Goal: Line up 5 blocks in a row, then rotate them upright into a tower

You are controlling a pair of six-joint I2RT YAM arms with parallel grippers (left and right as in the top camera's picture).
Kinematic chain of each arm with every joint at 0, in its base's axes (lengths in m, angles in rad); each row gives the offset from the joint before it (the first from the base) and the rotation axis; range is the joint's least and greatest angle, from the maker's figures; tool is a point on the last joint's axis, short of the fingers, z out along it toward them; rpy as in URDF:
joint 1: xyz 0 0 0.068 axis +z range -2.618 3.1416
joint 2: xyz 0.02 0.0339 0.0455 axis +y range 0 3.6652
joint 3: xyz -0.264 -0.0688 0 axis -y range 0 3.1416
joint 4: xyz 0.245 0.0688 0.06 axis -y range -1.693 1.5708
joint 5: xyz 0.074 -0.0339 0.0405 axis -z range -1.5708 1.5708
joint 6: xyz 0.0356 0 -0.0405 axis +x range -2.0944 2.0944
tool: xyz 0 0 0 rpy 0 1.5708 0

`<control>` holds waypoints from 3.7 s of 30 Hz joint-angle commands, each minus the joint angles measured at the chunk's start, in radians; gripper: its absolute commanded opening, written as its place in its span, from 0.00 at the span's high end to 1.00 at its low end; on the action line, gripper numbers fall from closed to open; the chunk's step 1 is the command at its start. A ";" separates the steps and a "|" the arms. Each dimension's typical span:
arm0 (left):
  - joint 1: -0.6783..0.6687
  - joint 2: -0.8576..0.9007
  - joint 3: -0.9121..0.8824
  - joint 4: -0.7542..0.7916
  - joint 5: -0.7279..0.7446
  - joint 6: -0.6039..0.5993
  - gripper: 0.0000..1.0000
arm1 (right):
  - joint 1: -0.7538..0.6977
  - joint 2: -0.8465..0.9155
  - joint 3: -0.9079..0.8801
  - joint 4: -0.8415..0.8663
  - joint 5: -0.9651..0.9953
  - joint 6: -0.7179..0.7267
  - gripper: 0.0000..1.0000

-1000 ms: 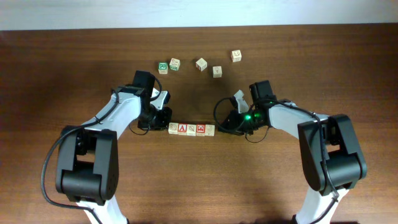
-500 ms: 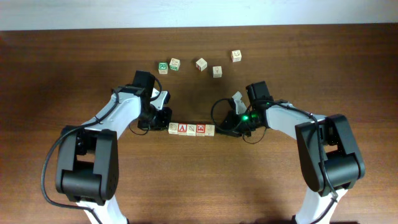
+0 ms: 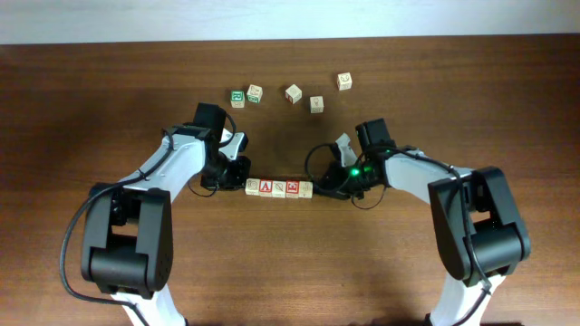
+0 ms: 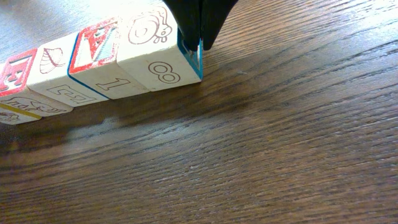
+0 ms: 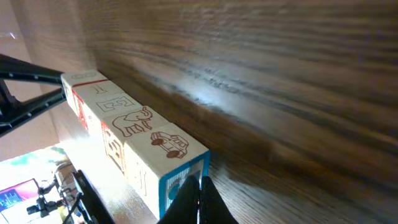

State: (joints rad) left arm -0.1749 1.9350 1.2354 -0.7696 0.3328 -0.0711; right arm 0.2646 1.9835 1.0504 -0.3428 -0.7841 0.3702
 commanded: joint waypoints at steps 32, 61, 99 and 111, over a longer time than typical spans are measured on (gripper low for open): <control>-0.001 -0.019 -0.008 -0.009 0.020 0.012 1.00 | 0.279 -0.165 0.193 -0.148 0.286 0.005 0.95; -0.001 -0.019 -0.008 -0.009 0.073 0.011 1.00 | 0.390 -0.165 0.319 -0.222 0.352 0.006 0.96; 0.075 -0.019 -0.008 0.006 0.037 0.004 1.00 | 0.430 -0.158 0.319 -0.109 0.420 0.023 0.96; 0.098 -0.019 0.005 0.014 -0.001 -0.072 1.00 | 0.430 -0.158 0.359 -0.125 0.419 0.023 0.96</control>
State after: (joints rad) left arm -0.0982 1.9350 1.2285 -0.7616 0.3443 -0.0952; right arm 0.6853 1.8011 1.4006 -0.4561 -0.3889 0.3931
